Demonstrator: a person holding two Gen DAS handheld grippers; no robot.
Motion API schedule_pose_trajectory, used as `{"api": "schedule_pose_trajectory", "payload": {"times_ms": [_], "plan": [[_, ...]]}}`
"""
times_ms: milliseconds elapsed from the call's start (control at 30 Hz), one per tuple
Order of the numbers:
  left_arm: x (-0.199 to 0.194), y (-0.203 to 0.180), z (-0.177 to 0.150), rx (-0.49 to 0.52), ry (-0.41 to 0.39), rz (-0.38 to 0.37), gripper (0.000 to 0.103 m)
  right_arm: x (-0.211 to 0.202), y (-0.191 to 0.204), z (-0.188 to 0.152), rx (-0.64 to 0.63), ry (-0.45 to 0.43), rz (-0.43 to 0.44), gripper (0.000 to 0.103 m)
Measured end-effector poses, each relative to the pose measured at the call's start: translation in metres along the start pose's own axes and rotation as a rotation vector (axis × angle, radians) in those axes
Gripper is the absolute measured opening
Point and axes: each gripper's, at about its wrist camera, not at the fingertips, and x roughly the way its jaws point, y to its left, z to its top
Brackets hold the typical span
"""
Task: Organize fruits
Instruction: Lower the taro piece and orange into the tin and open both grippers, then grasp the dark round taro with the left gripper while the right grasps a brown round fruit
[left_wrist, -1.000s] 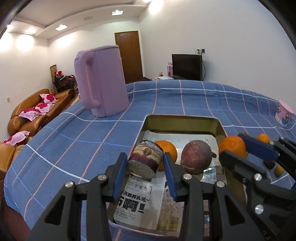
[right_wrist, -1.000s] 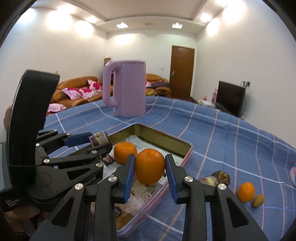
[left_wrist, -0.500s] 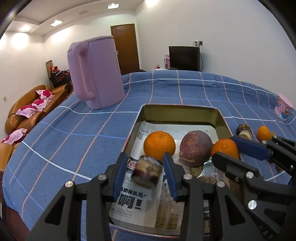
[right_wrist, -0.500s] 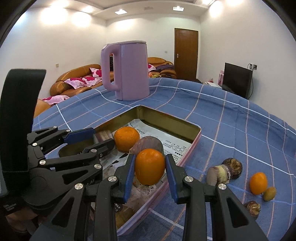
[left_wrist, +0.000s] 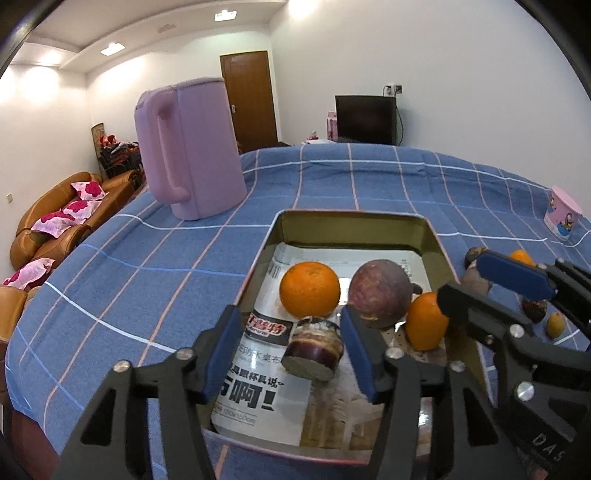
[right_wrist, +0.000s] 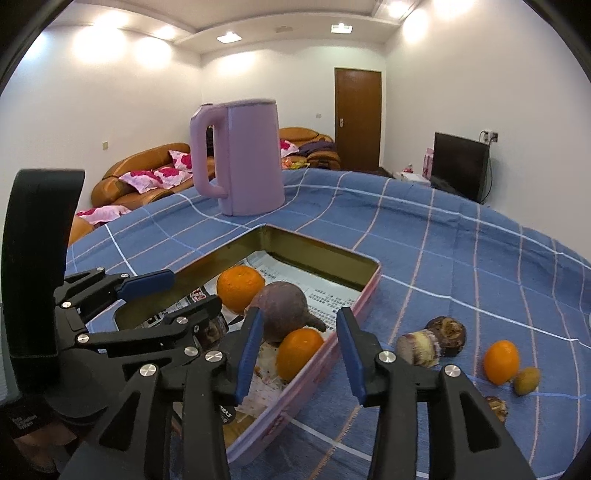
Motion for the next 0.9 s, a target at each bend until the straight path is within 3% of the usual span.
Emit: {"api": "schedule_pose_trajectory", "payload": {"times_ms": [133,467,900], "plan": [[-0.013,-0.005,0.002,0.005,-0.037,0.005,0.078,-0.023,-0.015,-0.007,0.015,-0.018,-0.021,0.053],[-0.037,-0.049,0.006,0.051,-0.075,-0.076,0.078,-0.078,-0.107,-0.05,0.158,0.051,-0.23,0.053],[-0.038,-0.11,0.011,0.16,-0.059,-0.139,0.078,-0.065,-0.122,-0.06,0.158,0.178,-0.191,0.053]]}}
